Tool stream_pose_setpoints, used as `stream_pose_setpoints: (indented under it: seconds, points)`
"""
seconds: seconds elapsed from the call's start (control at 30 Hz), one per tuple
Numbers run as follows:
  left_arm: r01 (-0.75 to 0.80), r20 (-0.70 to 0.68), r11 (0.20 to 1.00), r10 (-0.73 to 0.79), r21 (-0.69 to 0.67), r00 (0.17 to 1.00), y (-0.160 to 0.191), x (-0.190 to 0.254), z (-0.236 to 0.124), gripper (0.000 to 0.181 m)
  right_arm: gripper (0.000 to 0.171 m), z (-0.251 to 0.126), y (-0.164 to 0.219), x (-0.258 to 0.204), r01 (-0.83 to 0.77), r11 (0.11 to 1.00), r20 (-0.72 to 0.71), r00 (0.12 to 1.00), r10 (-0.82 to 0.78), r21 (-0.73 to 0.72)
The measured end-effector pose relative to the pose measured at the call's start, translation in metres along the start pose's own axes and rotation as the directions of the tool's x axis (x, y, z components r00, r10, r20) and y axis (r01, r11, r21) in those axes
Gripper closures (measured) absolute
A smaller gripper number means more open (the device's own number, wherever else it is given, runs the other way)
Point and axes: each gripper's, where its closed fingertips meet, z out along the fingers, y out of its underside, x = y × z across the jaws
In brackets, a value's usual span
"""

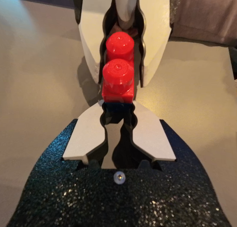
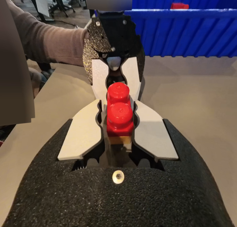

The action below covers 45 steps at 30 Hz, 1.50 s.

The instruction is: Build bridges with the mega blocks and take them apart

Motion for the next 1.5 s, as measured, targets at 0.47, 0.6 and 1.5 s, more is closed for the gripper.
stream_pose_setpoints:
  seconds: [0.47, 0.6, 1.5]
  points:
    - [-0.019, 0.008, 0.999, 0.019, 0.028, 1.0, -0.01, 0.006, 0.007, 0.1, 0.135, -0.001, -0.013, -0.002, 0.072, 0.984, -0.117, 0.989, -0.091, -0.16]
    - [-0.081, 0.051, 0.984, 0.074, 0.16, 0.996, -0.031, 0.008, 0.0, 0.091, 0.135, -0.054, -0.069, -0.011, 0.175, 0.984, -0.268, 0.948, -0.175, -0.021]
    - [-0.034, 0.187, 0.894, -0.057, 0.448, 0.981, -0.064, -0.021, -0.024, 0.117, 0.136, -0.251, 0.107, 0.099, -0.176, 0.962, -0.296, 0.949, 0.109, -0.208]
